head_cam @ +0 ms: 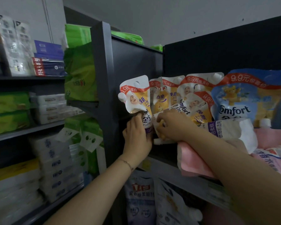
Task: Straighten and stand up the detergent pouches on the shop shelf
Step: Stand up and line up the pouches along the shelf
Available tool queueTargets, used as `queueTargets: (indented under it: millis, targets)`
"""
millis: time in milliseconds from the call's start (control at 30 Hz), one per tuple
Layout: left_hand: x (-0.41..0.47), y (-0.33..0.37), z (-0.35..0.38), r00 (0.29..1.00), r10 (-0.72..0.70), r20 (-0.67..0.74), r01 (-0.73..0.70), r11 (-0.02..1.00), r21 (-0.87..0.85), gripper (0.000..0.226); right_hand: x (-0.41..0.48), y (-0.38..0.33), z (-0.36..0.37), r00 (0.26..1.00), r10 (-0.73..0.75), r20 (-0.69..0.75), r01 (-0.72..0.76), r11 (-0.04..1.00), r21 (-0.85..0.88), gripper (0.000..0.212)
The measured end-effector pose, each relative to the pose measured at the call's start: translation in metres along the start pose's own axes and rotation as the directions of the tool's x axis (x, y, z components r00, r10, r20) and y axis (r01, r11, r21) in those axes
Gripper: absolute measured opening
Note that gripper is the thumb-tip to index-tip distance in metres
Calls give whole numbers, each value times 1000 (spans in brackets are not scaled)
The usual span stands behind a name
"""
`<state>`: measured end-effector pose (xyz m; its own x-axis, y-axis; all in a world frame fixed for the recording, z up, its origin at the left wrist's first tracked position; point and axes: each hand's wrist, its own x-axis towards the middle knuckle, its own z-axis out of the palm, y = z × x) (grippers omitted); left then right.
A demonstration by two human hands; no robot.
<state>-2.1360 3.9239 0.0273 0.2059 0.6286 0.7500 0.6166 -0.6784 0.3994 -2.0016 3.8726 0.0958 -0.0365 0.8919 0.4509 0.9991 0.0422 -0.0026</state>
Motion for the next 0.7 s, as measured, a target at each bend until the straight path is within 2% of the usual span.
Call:
queueTargets:
  millis: [100,200,267,333,400,500,633,700]
  targets:
    - [-5,2,-8,1000,31,3,-31,999,-32,69,-3,0,-3,998,-21,-63,15,995,-99,38]
    - [-8,6,-14,992,95,-83,-92,995,36,62,-10,-6,-8,995,-92,-36,82,971,-226,41]
    - [-6,11,-18,970,194,-146,-179,978,106,54,-15,-10,-14,992,-122,-20,113,957,-268,42]
    - [-2,18,-21,943,296,-149,-281,953,113,44,-18,-11,-26,992,-122,8,120,955,-270,40]
    - [2,26,-22,930,355,-95,-347,933,92,34,-17,-6,-41,995,-86,51,96,960,-264,35]
    - [10,40,-20,928,372,12,-373,927,50,26,-10,11,-61,996,24,86,3,954,-300,33]
    - [33,53,5,932,302,200,-295,953,-62,22,-3,35,-53,991,113,68,-96,972,-215,31]
    - [46,62,19,929,221,298,-222,975,-29,33,-4,41,-38,990,133,46,-125,980,-155,37]
